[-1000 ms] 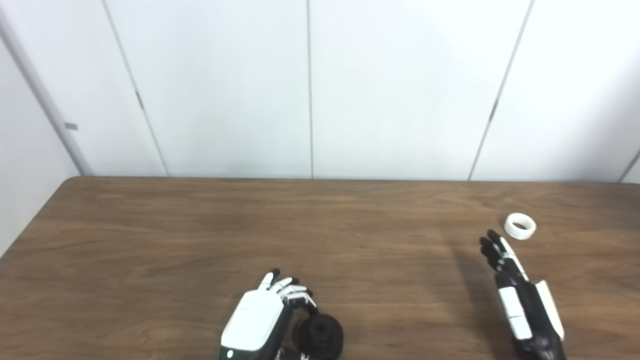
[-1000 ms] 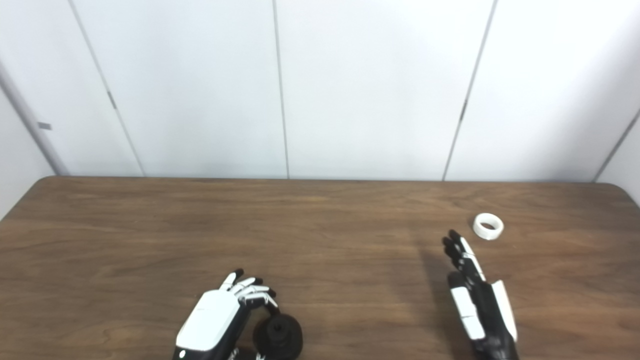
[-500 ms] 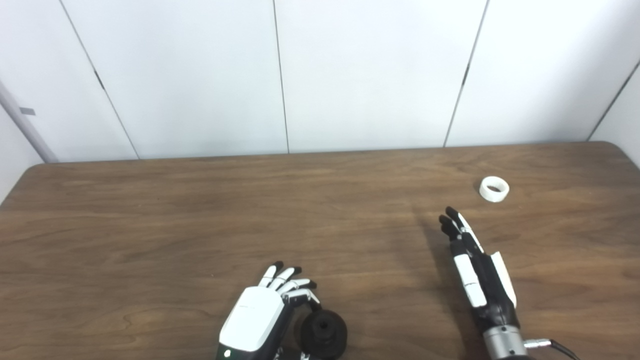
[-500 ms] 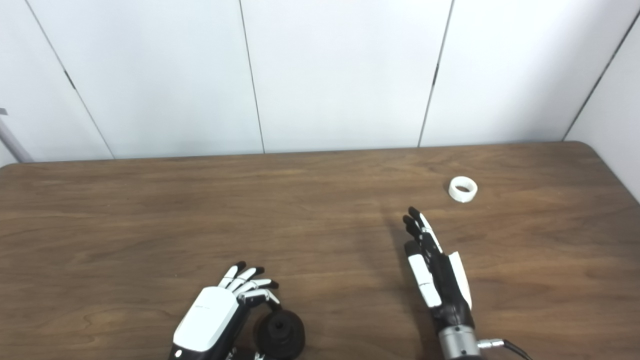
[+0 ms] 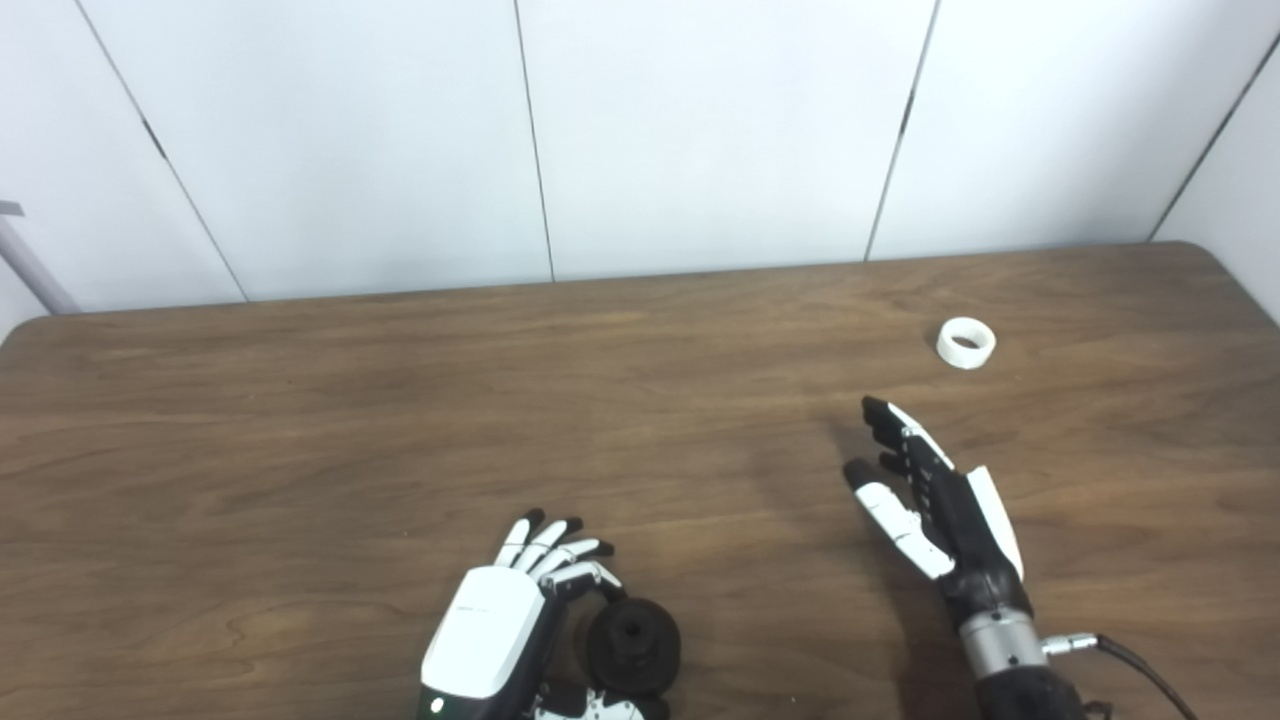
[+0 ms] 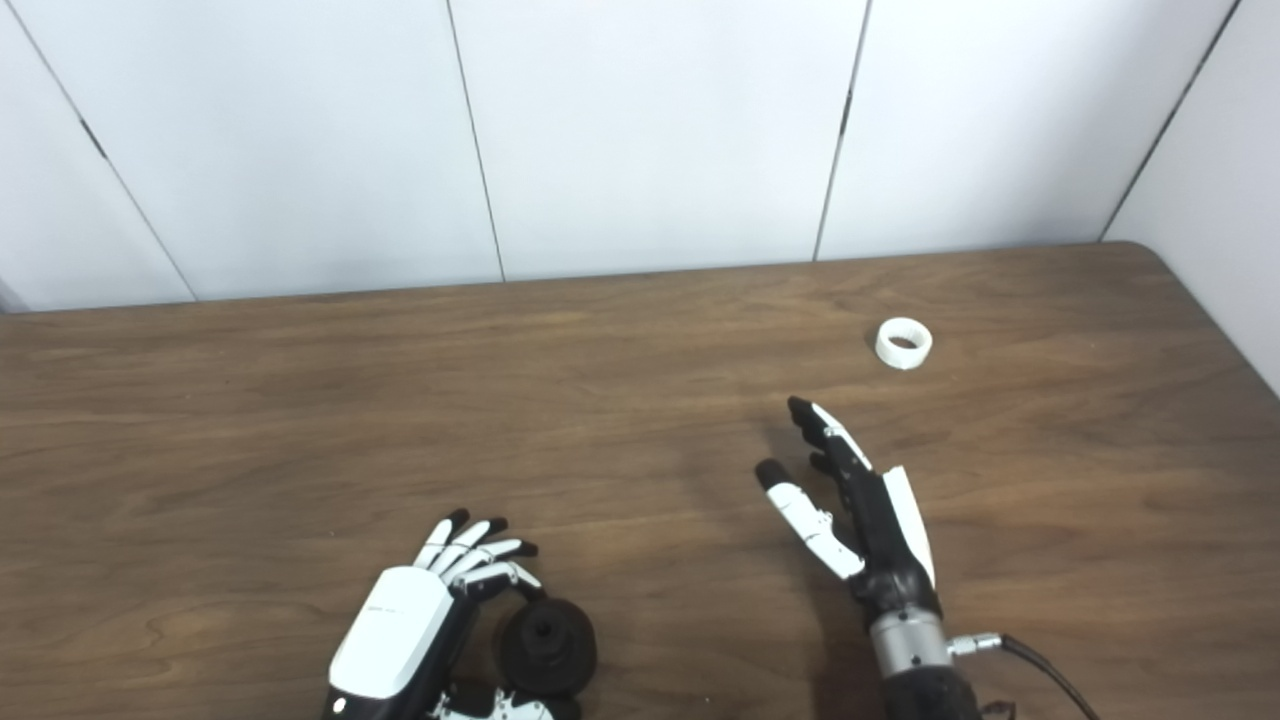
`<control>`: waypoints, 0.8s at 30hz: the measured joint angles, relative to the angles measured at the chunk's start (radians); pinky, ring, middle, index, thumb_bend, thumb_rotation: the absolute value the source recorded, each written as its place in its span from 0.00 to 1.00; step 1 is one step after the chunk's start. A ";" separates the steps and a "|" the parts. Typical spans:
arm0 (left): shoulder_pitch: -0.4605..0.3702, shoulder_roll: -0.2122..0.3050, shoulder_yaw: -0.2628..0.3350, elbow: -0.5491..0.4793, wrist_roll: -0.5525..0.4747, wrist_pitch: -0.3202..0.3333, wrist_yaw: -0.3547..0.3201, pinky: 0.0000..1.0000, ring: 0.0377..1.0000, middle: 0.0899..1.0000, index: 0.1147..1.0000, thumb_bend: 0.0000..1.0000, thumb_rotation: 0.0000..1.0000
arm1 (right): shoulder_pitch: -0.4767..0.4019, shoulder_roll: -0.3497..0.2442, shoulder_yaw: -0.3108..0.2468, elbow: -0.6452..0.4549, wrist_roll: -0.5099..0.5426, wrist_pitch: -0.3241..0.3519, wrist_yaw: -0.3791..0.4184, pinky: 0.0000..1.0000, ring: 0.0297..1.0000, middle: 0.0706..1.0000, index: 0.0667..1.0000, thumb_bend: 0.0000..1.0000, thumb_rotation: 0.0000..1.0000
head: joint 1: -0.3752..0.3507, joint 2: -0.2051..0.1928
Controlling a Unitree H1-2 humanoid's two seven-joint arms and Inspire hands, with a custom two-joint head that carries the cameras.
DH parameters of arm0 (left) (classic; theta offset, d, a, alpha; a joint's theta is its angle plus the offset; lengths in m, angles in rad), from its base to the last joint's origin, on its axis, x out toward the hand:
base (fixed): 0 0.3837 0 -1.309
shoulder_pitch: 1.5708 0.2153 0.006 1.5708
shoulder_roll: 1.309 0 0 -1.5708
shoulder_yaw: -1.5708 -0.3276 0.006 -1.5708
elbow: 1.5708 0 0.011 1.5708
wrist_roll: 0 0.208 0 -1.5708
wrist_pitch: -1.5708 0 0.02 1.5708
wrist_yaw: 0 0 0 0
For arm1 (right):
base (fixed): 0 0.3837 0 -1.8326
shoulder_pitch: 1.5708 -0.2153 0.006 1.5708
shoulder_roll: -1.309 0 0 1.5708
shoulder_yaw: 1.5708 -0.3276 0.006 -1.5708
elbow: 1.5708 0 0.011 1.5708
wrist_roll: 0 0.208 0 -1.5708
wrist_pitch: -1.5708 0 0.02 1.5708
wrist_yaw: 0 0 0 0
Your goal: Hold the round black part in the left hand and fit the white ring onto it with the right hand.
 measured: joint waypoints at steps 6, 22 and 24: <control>0.003 0.001 0.007 0.009 0.000 -0.011 0.015 1.00 0.90 0.77 0.42 0.52 0.05 | -0.061 -0.084 -0.038 -0.032 -0.055 0.073 0.000 0.85 0.87 0.85 0.74 0.73 0.30 | -0.061 -0.003; 0.004 0.025 0.038 0.017 -0.025 -0.065 0.016 1.00 0.88 0.76 0.42 0.52 0.06 | -0.293 -0.261 -0.045 0.116 -0.275 0.162 -0.010 0.93 0.97 0.91 0.70 0.80 0.27 | -0.213 -0.012; 0.006 0.028 0.044 0.017 -0.034 -0.068 0.013 1.00 0.88 0.76 0.42 0.52 0.06 | -0.321 -0.276 -0.046 0.154 -0.273 0.166 -0.010 0.95 0.98 0.91 0.71 0.81 0.27 | -0.218 -0.012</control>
